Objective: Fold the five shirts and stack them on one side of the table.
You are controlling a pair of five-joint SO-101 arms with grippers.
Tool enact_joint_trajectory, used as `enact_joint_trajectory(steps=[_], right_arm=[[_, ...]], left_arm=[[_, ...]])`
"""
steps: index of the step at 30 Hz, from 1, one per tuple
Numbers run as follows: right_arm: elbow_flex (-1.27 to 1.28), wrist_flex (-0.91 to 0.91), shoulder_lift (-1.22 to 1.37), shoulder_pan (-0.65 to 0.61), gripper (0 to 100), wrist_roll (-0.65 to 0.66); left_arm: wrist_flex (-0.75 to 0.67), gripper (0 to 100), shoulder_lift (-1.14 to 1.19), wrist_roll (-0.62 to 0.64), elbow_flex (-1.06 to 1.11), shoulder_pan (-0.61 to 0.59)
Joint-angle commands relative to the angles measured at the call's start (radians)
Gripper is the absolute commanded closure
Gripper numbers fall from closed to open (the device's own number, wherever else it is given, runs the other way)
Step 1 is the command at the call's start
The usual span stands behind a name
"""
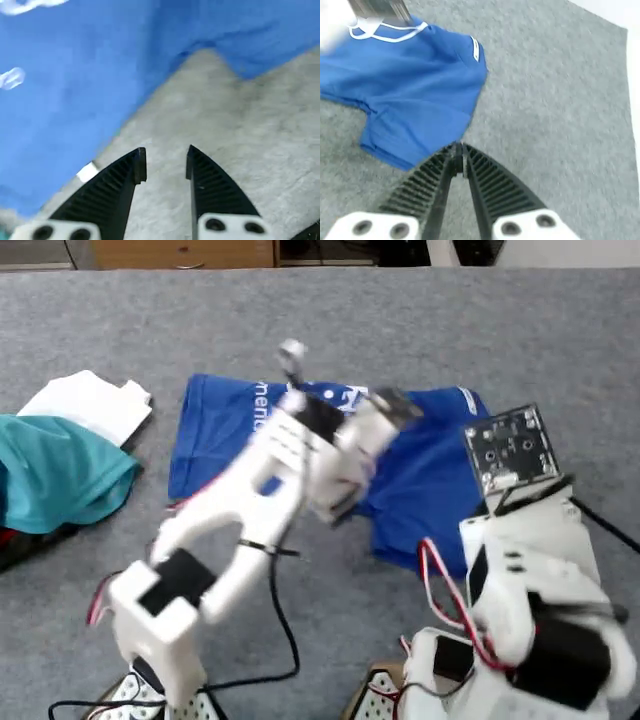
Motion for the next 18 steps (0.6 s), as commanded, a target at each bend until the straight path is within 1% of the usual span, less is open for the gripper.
enact_joint_trajectory(steps=[1, 5, 11, 18], right_arm=[[-0.058, 0.005, -0.045, 0.012, 99.5, 0.000], [-0.076, 0.005, -0.105, 0.010, 99.5, 0.000], [-0.076, 0.005, -0.153, 0.010, 99.5, 0.005], [-0.076, 0.005, -0.174, 0.010, 99.5, 0.005]], left_arm=[[-0.020, 79, 0.039, 0.044, -0.068, 0.112], [-0.020, 77, 0.116, 0.064, -0.186, 0.181], [-0.012, 77, 0.282, 0.064, -0.408, 0.236], [-0.011, 77, 0.435, 0.064, -0.583, 0.318]])
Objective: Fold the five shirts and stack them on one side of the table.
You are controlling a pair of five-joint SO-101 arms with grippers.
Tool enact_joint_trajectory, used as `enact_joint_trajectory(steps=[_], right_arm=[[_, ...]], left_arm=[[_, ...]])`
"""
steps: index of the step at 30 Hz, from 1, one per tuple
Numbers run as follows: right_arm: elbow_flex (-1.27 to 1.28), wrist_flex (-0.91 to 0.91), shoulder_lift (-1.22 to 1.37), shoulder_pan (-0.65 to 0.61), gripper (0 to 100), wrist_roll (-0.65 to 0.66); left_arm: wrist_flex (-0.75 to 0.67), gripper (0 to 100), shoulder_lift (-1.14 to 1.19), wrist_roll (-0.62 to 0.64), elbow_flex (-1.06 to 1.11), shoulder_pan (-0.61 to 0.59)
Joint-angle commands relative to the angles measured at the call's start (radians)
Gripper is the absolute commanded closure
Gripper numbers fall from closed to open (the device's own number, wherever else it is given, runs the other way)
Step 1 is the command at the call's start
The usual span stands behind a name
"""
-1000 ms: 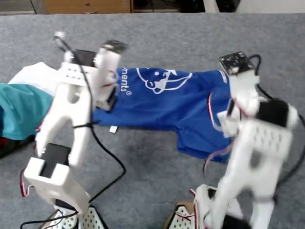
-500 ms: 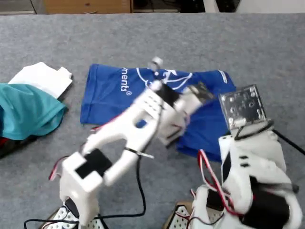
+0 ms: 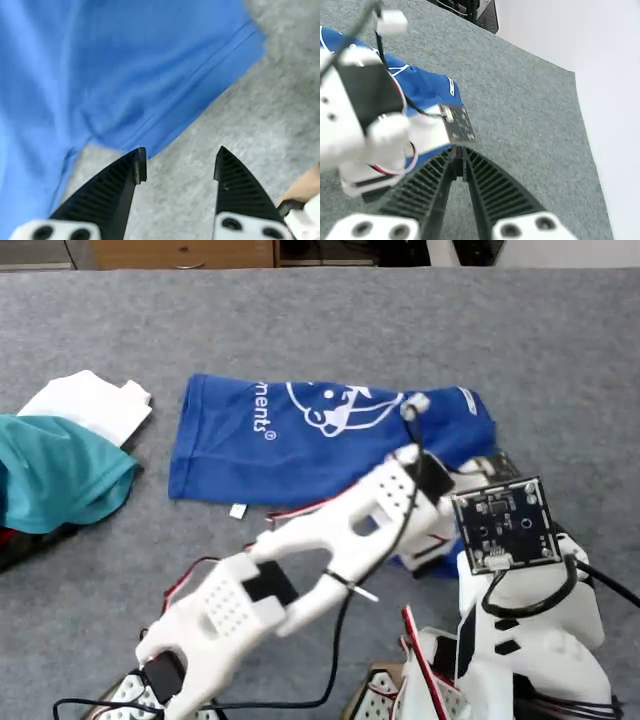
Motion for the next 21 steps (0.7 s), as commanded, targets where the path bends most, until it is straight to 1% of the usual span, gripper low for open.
enact_joint_trajectory(steps=[1, 8, 21], right_arm=[[-0.033, 0.003, -0.002, 0.010, 99.5, 0.005], [-0.035, 0.003, -0.002, 0.010, 99.5, 0.006], [-0.028, 0.003, -0.001, 0.010, 99.5, 0.006]], left_arm=[[-0.002, 77, 0.030, 0.011, -0.137, 0.046], [-0.002, 77, 0.113, 0.012, -0.265, 0.051], [-0.012, 78, 0.248, 0.011, -0.275, 0.048]])
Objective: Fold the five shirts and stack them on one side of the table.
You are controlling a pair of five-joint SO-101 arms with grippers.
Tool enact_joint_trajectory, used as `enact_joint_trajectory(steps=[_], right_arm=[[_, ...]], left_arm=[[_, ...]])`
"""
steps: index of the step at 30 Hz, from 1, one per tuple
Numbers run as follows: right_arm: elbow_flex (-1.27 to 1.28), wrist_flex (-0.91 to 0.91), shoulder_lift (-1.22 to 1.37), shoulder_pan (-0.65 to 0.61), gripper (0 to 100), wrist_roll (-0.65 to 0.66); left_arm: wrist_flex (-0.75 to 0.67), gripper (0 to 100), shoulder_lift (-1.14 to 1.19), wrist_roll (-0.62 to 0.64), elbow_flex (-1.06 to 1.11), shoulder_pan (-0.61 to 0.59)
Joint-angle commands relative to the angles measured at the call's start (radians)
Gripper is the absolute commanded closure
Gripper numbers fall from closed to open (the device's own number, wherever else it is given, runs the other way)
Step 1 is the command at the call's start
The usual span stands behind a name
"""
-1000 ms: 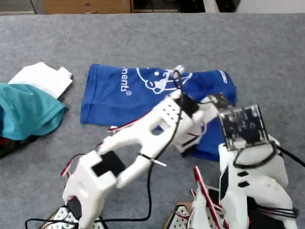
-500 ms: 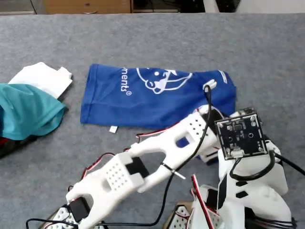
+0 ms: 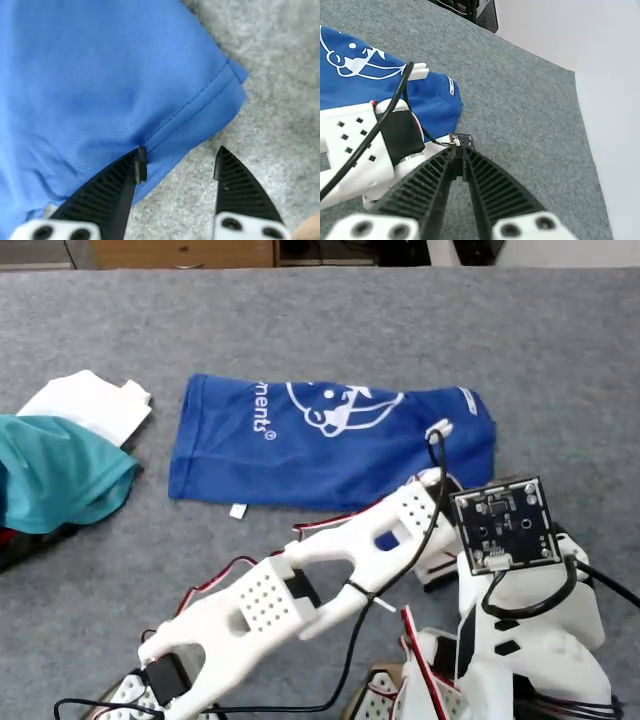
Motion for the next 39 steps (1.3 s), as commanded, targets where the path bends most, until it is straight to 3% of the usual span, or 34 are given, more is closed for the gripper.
enact_joint_trajectory(steps=[1, 16, 26, 39], right_arm=[[-0.028, 0.005, -0.001, 0.010, 99.5, 0.006], [-0.027, 0.005, -0.001, 0.010, 99.5, 0.006], [-0.027, 0.005, 0.005, 0.010, 99.5, 0.006], [0.005, 0.005, -0.002, 0.010, 99.5, 0.006]], left_arm=[[-0.011, 78, 0.002, 0.006, -0.046, 0.006], [-0.081, 98, 0.035, 0.006, -0.048, 0.011], [0.026, 98, 0.044, 0.011, -0.339, -0.008], [-0.118, 98, 0.108, 0.006, -0.361, -0.161]])
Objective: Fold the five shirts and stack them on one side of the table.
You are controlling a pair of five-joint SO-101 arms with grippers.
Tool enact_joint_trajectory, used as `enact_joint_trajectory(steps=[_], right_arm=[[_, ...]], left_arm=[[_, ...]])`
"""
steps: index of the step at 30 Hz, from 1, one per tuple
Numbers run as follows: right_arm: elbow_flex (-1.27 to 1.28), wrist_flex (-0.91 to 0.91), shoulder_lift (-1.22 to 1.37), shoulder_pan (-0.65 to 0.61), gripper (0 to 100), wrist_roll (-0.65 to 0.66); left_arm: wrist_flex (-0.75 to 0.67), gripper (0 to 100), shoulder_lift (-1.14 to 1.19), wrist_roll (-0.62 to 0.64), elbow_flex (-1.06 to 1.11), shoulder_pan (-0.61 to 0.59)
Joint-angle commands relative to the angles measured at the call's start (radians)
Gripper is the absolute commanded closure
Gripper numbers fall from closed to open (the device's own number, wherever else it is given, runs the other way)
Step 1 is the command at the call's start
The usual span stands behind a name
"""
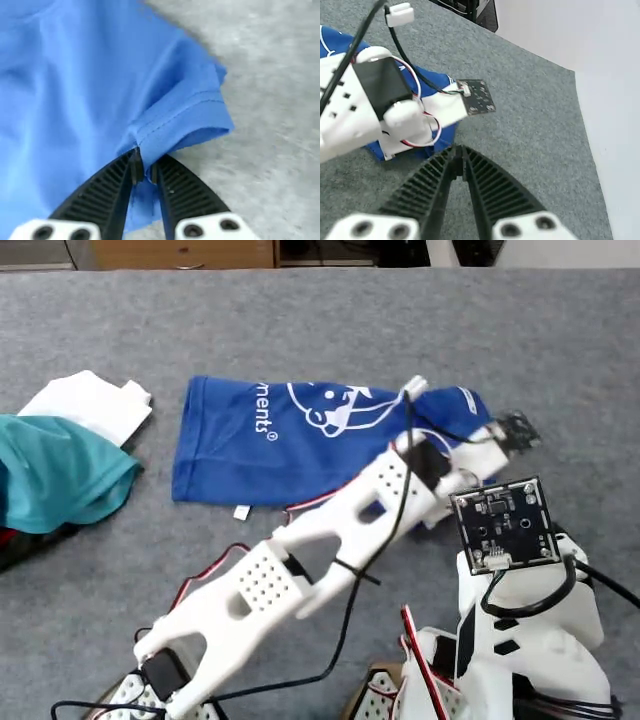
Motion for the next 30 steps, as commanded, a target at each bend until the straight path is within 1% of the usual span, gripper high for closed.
enact_joint_trajectory(steps=[1, 5, 10, 15, 17, 22, 27, 30], right_arm=[[0.018, 0.005, -0.004, 0.008, 99.5, 0.006], [0.030, 0.005, -0.004, 0.010, 99.5, 0.005], [0.031, 0.005, -0.004, 0.010, 99.5, 0.002], [0.031, 0.028, -0.004, 0.008, 99.5, 0.005], [0.030, 0.032, -0.004, 0.010, 99.5, 0.005], [0.028, 0.032, -0.004, 0.010, 99.5, 0.005], [0.031, 0.032, -0.004, 0.010, 99.5, 0.002], [0.031, 0.032, -0.004, 0.010, 99.5, 0.000]], left_arm=[[-0.043, 98, 0.007, 0.003, -0.029, -0.049], [-0.087, 98, 0.033, 0.002, -0.029, -0.077], [-0.101, 97, 0.042, -0.058, -0.029, -0.091], [-0.101, 83, 0.036, -0.038, -0.029, -0.115], [-0.104, 84, 0.035, -0.041, -0.031, -0.126], [-0.117, 84, 0.045, -0.109, -0.023, -0.160], [-0.195, 84, 0.044, -0.112, -0.029, -0.195], [-0.203, 84, 0.038, -0.112, -0.029, -0.195]])
